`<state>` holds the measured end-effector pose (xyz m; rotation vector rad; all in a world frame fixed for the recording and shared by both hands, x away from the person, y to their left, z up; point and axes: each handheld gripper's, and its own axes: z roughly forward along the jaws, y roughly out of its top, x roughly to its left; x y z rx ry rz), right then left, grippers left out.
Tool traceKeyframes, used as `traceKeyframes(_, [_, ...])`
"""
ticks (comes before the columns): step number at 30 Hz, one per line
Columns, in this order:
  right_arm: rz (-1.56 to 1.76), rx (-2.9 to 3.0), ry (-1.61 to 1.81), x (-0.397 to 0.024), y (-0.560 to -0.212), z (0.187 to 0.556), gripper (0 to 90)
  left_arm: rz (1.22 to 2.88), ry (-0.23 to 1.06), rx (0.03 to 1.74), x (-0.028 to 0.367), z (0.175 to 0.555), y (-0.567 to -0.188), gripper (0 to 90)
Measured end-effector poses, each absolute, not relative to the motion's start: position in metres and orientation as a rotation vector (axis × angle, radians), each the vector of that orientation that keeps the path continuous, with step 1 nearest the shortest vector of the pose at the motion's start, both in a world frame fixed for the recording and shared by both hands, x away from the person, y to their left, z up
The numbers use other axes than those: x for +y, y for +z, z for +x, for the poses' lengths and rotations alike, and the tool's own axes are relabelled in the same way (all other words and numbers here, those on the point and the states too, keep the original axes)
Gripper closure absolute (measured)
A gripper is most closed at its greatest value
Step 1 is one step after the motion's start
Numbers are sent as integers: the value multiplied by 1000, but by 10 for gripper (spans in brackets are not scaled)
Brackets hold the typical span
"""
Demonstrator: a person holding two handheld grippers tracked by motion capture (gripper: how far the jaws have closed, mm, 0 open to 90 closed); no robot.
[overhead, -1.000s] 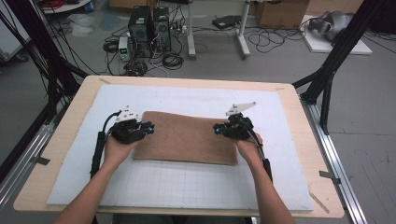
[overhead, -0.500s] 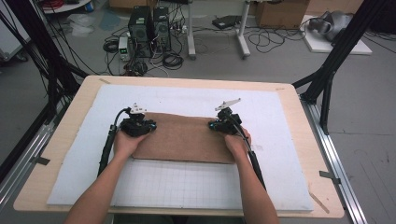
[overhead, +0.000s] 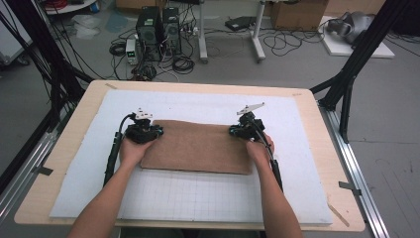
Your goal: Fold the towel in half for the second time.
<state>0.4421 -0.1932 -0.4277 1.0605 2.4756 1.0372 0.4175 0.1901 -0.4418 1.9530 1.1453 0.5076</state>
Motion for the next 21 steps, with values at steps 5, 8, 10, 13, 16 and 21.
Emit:
traceKeyframes(5, [1024, 2485, 1040, -194, -424, 440, 709, 1965, 500, 1122, 194, 414, -436, 701])
traceKeyframes(8, [1039, 2455, 1049, -206, -417, 436, 603, 1943, 498, 1122, 200, 411, -433, 669])
traceKeyframes(10, [1067, 2420, 1049, -217, -414, 435, 546, 1935, 485, 1130, 204, 409, -432, 626])
traceKeyframes(13, [1147, 2391, 1045, -237, -413, 435, 427, 1946, 460, 1137, 209, 406, -432, 585])
traceKeyframes(16, [1238, 2407, 1065, -251, -419, 437, 366, 1966, 431, 1147, 213, 404, -436, 536])
traceKeyframes(21, [1255, 2487, 1070, -243, -435, 444, 432, 1944, 359, 1172, 216, 405, -442, 575])
